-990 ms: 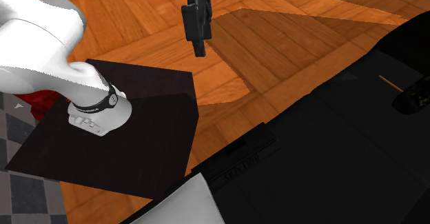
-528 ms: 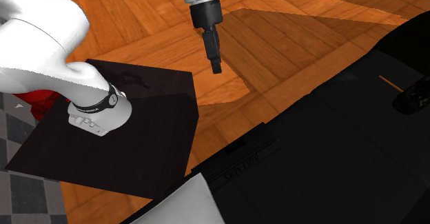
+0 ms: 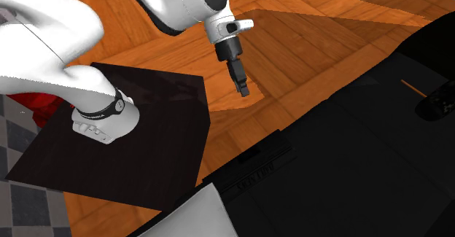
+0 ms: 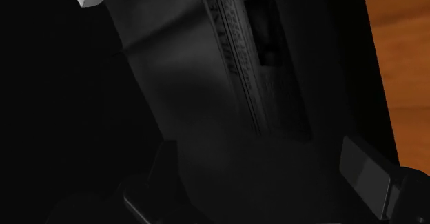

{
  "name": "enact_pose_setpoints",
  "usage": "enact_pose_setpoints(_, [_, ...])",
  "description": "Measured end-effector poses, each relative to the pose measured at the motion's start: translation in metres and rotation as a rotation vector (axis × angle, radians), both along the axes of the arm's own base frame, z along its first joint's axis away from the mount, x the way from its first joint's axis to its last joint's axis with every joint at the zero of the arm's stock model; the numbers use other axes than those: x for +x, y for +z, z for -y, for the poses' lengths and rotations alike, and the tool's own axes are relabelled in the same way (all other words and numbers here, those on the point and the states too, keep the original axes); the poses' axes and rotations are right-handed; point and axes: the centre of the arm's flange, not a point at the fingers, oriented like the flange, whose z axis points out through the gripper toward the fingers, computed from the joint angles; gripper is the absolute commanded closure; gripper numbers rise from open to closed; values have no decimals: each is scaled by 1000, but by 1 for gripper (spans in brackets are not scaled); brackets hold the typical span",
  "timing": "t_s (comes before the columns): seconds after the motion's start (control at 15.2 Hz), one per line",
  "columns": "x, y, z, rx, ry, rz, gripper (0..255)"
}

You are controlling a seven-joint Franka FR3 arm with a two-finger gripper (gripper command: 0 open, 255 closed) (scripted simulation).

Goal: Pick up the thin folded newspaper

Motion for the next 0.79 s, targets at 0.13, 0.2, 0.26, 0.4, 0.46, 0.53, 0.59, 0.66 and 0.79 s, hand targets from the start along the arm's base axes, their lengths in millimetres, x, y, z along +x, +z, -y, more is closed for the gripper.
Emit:
enact_pose_setpoints(0.13, [6,-33,-1,-64,47,32,0])
enact_pose_setpoints(0.2, [8,-48,-2,-98,72,49,0])
enact_pose_setpoints(0.26, [11,-63,0,-130,92,64,0])
enact_pose_setpoints(0.4, [20,-93,2,-197,137,93,0])
enact_pose_setpoints(0.46, [21,-110,2,-230,159,108,0])
enact_pose_setpoints(0.53, [25,-125,4,-264,180,121,0])
enact_pose_setpoints(0.59, [31,-139,7,-298,201,135,0])
enact_pose_setpoints(0.66, [36,-156,7,-332,223,149,0])
enact_pose_setpoints(0.79, [45,-183,15,-400,265,176,0])
